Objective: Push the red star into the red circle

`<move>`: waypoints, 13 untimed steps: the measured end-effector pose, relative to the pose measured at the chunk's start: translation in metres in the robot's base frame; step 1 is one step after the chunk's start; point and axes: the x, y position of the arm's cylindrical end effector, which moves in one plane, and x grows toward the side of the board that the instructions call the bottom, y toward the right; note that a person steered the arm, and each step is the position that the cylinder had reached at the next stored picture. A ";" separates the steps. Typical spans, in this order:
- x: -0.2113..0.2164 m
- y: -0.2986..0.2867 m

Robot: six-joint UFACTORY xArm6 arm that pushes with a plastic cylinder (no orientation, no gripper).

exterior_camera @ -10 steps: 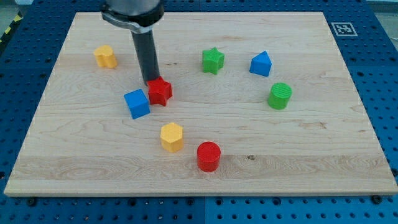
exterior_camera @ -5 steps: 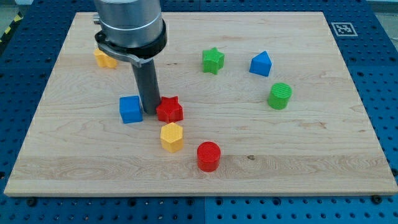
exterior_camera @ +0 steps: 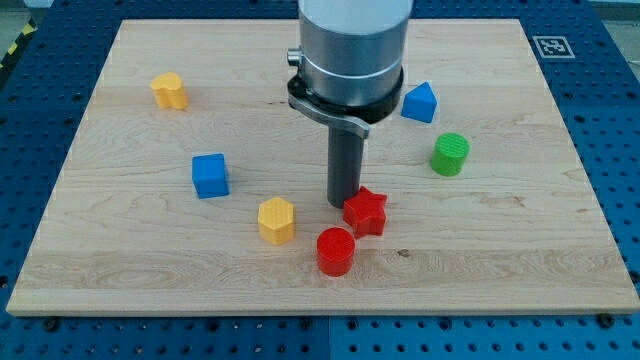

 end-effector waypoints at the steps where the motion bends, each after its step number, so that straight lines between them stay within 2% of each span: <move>1: -0.005 0.012; 5: -0.005 0.101; 7: 0.025 0.086; 13: 0.025 0.037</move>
